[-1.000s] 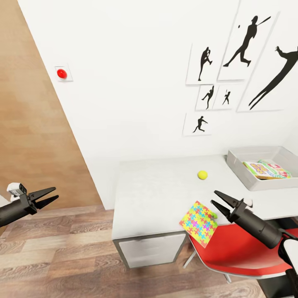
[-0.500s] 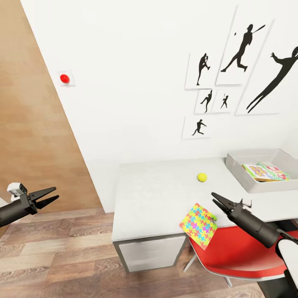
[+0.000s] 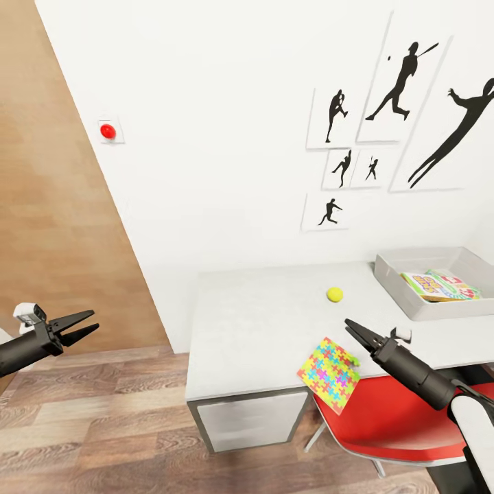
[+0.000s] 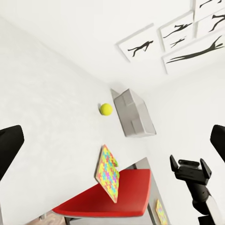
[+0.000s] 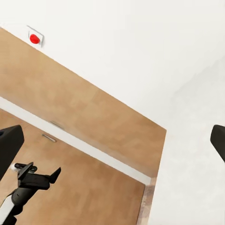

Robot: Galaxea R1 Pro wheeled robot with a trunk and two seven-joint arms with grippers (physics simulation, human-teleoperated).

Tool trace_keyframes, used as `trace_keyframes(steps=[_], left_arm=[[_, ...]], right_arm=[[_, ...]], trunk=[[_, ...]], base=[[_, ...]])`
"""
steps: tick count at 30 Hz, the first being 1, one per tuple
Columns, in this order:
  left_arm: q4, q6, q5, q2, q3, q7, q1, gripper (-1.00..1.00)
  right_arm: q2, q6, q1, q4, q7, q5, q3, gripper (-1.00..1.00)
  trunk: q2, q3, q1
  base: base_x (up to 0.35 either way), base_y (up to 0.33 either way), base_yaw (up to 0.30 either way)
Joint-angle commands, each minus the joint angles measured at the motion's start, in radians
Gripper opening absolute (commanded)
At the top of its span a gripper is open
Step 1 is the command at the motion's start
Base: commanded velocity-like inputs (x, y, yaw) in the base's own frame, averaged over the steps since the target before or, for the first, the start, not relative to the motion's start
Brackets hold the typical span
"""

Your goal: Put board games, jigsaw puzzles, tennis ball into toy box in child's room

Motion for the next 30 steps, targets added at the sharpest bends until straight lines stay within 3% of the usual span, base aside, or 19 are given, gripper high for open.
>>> trace_keyframes(steps=[1,9,14,30], left_arm=[[0.0,0.004,-0.002,0.0,-0.001,-0.004,-0.001,1.0],[0.0,0.004,-0.012,0.001,-0.001,-0.004,0.001,1.0],[0.0,0.004,-0.011,-0.002,-0.002,-0.004,0.002,1.0],[-0.005,0.002,-0.012,-0.008,-0.007,-0.004,0.004,1.0]], right_arm=[[0.0,0.006,-0.001,0.0,0.004,-0.003,-0.001,1.0],[0.001,0.005,0.0,0.0,0.031,-0.003,0.001,1.0],[0.001,0.004,0.001,0.0,0.095,-0.002,0.0,1.0],[0.001,-0.003,0.018,0.0,0.157,0.0,-0.005,1.0]], trunk=[[-0.002,-0.002,0.001],[-0.002,0.001,0.001],[-0.002,0.005,0.001],[-0.002,0.029,0.001]], base=[[0.0,0.0,0.0],[0.0,0.0,0.0],[0.0,0.0,0.0],[0.0,0.0,0.0]])
